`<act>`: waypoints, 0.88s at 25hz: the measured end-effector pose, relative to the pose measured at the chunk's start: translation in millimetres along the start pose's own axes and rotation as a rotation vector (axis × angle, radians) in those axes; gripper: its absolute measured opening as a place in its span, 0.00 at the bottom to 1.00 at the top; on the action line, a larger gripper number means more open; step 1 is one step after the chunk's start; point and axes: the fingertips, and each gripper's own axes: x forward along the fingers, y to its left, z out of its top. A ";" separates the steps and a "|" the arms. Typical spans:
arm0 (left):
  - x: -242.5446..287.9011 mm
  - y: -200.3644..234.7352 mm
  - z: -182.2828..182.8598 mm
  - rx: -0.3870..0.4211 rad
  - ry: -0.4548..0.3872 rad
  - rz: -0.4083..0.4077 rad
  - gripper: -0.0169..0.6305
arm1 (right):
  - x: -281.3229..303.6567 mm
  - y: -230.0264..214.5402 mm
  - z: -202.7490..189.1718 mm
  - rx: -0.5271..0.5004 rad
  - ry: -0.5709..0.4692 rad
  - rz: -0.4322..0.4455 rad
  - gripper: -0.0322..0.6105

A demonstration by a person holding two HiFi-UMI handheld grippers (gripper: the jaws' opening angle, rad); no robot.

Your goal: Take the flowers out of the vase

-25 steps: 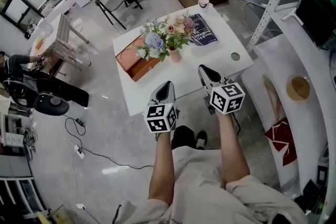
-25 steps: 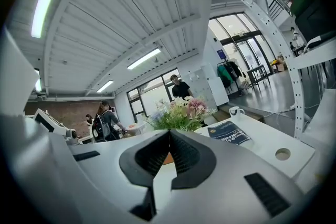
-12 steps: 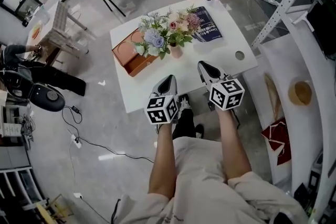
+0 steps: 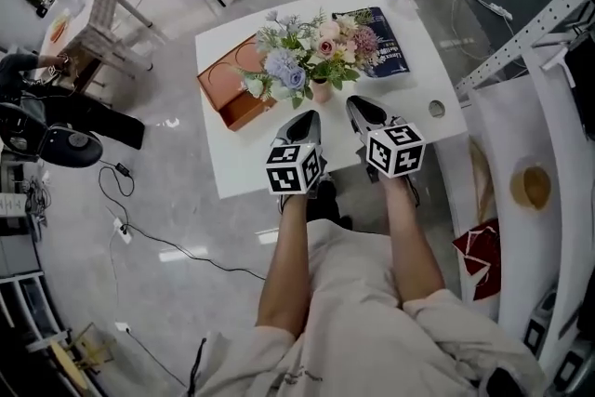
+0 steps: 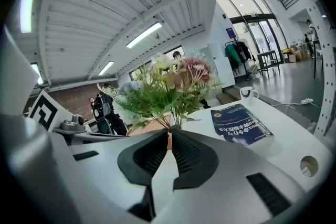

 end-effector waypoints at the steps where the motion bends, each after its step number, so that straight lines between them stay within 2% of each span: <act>1: 5.5 2.8 -4.7 -0.016 0.005 0.003 0.04 | 6.5 -2.8 -4.2 -0.007 0.019 0.007 0.06; 5: 19.1 15.8 -16.5 -0.038 0.029 0.004 0.04 | 29.2 -8.0 -16.4 -0.028 0.070 0.022 0.06; 9: 27.0 26.3 -10.6 -0.033 -0.012 0.013 0.04 | 45.6 -18.3 -17.9 -0.036 0.090 0.029 0.07; 10: 28.6 27.5 -11.3 -0.031 -0.019 0.014 0.04 | 49.1 -19.6 -18.3 -0.034 0.090 0.034 0.09; 12: 32.5 29.2 -15.6 -0.027 -0.016 0.011 0.04 | 56.1 -20.5 -19.2 -0.035 0.090 0.043 0.20; 16: 38.9 35.9 -17.5 -0.032 -0.003 0.001 0.04 | 71.5 -17.3 -18.0 -0.028 0.088 0.056 0.24; 18: 40.0 39.9 -14.1 -0.033 -0.014 -0.001 0.04 | 77.8 -17.2 -17.2 -0.024 0.090 0.050 0.31; 22: 46.1 48.8 -10.6 -0.029 -0.018 -0.007 0.04 | 91.6 -19.9 -9.1 -0.023 0.061 0.043 0.31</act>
